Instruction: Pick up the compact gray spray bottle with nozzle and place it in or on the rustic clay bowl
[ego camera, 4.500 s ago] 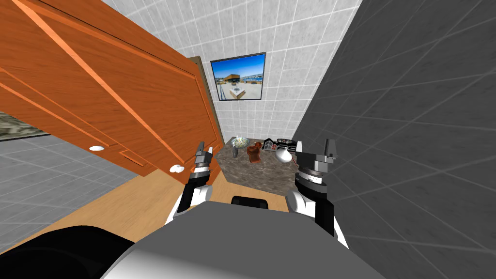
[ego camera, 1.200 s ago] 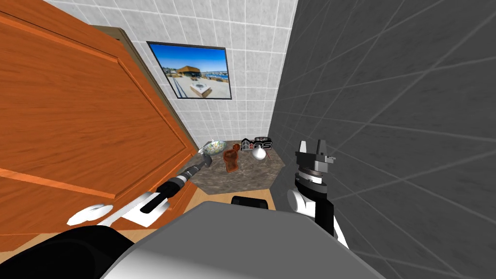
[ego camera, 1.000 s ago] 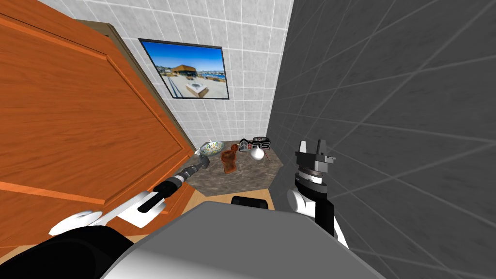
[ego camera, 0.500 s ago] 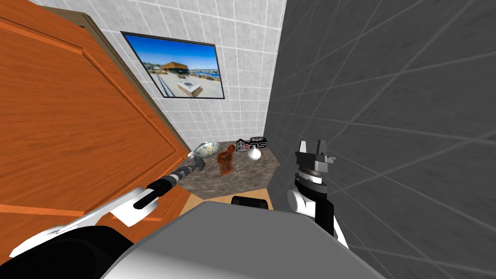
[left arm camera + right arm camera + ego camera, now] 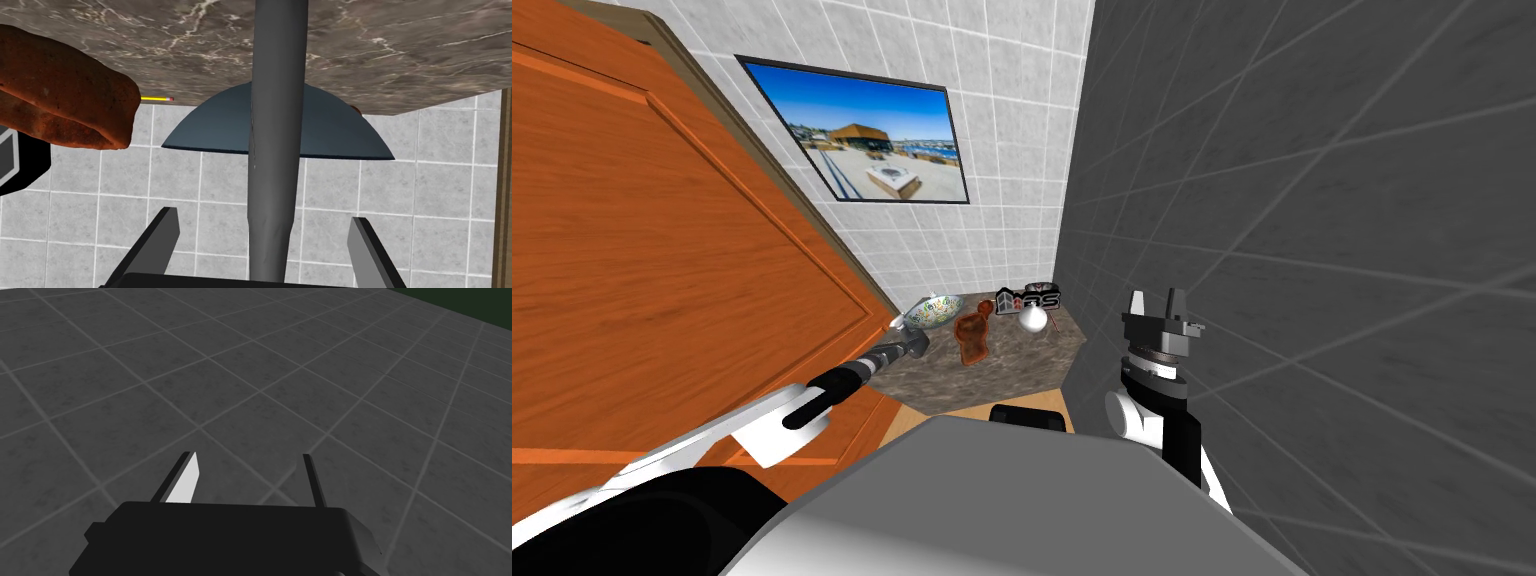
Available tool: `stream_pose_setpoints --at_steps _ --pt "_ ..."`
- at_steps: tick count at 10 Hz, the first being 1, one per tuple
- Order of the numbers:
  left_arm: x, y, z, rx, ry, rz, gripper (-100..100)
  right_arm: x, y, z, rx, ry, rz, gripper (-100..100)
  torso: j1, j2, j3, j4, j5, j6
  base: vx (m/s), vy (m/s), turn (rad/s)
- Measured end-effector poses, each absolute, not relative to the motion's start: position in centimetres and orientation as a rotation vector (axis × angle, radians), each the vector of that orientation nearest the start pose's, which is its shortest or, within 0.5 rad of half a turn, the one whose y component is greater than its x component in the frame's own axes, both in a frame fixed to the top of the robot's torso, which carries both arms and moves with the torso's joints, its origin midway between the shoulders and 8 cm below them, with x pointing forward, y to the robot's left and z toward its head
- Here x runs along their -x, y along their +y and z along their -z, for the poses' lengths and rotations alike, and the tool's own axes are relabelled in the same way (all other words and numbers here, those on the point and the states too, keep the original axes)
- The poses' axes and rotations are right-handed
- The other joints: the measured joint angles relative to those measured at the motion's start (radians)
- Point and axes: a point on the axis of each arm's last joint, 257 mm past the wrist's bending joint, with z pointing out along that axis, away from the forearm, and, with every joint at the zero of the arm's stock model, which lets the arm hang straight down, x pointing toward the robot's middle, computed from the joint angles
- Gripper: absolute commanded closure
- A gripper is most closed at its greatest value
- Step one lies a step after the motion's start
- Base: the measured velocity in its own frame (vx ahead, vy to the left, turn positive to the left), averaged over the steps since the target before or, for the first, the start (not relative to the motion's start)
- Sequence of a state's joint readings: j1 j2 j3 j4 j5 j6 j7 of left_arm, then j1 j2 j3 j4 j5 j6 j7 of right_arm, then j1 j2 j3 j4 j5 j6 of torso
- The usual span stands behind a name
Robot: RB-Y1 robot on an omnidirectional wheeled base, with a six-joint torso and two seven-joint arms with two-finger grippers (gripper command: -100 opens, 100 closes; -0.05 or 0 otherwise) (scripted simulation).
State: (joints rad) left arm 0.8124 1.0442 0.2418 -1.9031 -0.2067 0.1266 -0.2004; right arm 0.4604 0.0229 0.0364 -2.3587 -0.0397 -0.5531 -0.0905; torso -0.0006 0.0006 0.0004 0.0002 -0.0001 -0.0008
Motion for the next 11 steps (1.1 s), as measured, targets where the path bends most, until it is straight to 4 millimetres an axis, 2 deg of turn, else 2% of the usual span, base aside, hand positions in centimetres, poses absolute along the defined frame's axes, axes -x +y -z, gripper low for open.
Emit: stream_pose_setpoints --at_steps 1,2,6,7,8,9,10,11 --pt "-32.34 56.14 23.23 0.27 1.979 -0.151 -100 -31.81 -26.67 -7.97 -0.593 0.428 -1.497 0 0.001 -0.002 -0.001 0.0 0.0 0.0 0.034 0.01 -0.019" --pt "-32.34 56.18 23.27 0.27 1.979 -0.151 100 -31.81 -26.67 -7.97 -0.593 0.428 -1.497 0 0.001 -0.002 -0.001 -0.001 0.0 0.0 0.0 0.0 0.0" --pt "-32.35 56.2 23.24 0.27 1.979 -0.152 100 -31.81 -26.67 -7.97 -0.593 0.428 -1.498 0 0.0 0.0 0.0 0.0 0.001 0.0 0.0 0.0 0.0" --pt "-32.35 56.2 23.24 0.27 1.979 -0.152 0 -31.81 -26.67 -7.97 -0.593 0.428 -1.498 0 0.0 0.0 0.0 0.0 0.001 0.0 0.0 0.0 0.0" --pt "-32.35 56.2 23.24 0.27 1.979 -0.152 100 -31.81 -26.67 -7.97 -0.593 0.428 -1.498 0 0.0 0.0 0.0 0.0 0.001 0.0 0.0 0.0 0.0" --pt "-32.35 56.2 23.24 0.27 1.979 -0.152 0 -31.81 -26.67 -7.97 -0.593 0.428 -1.498 0 0.0 0.0 0.0 0.0 0.001 0.0 0.0 0.0 0.0" --pt "-32.35 56.2 23.24 0.27 1.979 -0.152 100 -31.81 -26.67 -7.97 -0.593 0.428 -1.498 0 0.0 0.0 0.0 0.0 0.001 0.0 -0.027 -0.005 -0.048" --pt "-32.29 56.19 22.94 0.277 1.982 -0.154 100 -31.81 -26.67 -7.97 -0.593 0.428 -1.498 0 0.0 0.001 0.001 0.0 0.0 0.0 -0.05 -0.004 -0.065"
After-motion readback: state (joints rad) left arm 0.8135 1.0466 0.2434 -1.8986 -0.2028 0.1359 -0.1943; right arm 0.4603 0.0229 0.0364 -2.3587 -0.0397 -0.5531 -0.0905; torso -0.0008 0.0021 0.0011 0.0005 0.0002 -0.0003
